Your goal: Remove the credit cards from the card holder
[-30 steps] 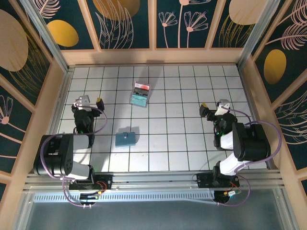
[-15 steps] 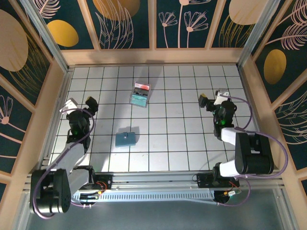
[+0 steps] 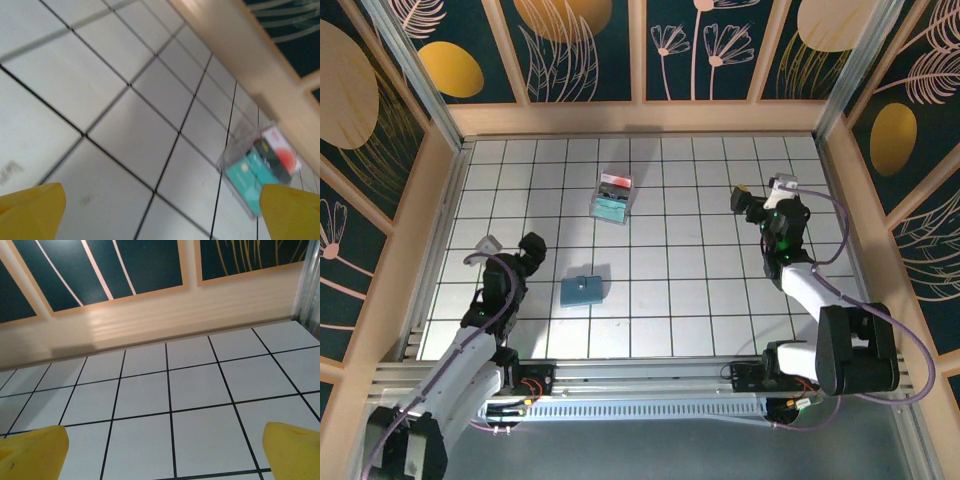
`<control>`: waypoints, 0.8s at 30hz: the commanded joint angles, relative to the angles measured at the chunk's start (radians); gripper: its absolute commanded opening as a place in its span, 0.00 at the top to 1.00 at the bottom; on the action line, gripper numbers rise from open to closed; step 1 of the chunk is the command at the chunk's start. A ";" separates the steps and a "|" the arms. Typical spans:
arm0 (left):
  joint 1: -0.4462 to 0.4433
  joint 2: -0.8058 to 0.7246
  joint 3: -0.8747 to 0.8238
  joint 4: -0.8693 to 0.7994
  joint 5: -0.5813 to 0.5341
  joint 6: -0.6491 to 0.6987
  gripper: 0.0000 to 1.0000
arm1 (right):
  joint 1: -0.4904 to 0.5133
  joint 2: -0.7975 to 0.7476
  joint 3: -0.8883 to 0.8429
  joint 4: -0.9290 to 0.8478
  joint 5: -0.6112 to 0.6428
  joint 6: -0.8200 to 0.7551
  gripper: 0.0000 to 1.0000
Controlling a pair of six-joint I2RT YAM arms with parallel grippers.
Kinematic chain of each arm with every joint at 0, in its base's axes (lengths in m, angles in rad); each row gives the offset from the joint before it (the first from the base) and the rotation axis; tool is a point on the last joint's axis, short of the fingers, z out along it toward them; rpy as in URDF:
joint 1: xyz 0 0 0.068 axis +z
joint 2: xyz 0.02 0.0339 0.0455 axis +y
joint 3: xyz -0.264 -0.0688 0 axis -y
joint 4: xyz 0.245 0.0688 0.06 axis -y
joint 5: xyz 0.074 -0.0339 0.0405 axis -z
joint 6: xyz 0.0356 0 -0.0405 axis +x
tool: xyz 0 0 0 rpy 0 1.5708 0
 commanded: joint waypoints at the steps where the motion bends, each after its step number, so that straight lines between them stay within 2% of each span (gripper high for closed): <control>1: -0.082 0.042 0.046 -0.096 -0.020 -0.085 0.01 | 0.016 -0.035 0.044 -0.106 0.042 0.044 0.01; 12: -0.361 0.201 0.130 -0.235 -0.058 -0.301 0.03 | 0.033 -0.068 0.092 -0.257 0.066 0.084 0.01; 17: -0.418 0.245 0.120 -0.279 -0.054 -0.389 0.07 | 0.050 -0.068 0.119 -0.309 0.081 0.087 0.01; 24: -0.435 0.288 0.161 -0.408 -0.040 -0.399 0.14 | 0.060 -0.068 0.154 -0.382 0.074 0.118 0.01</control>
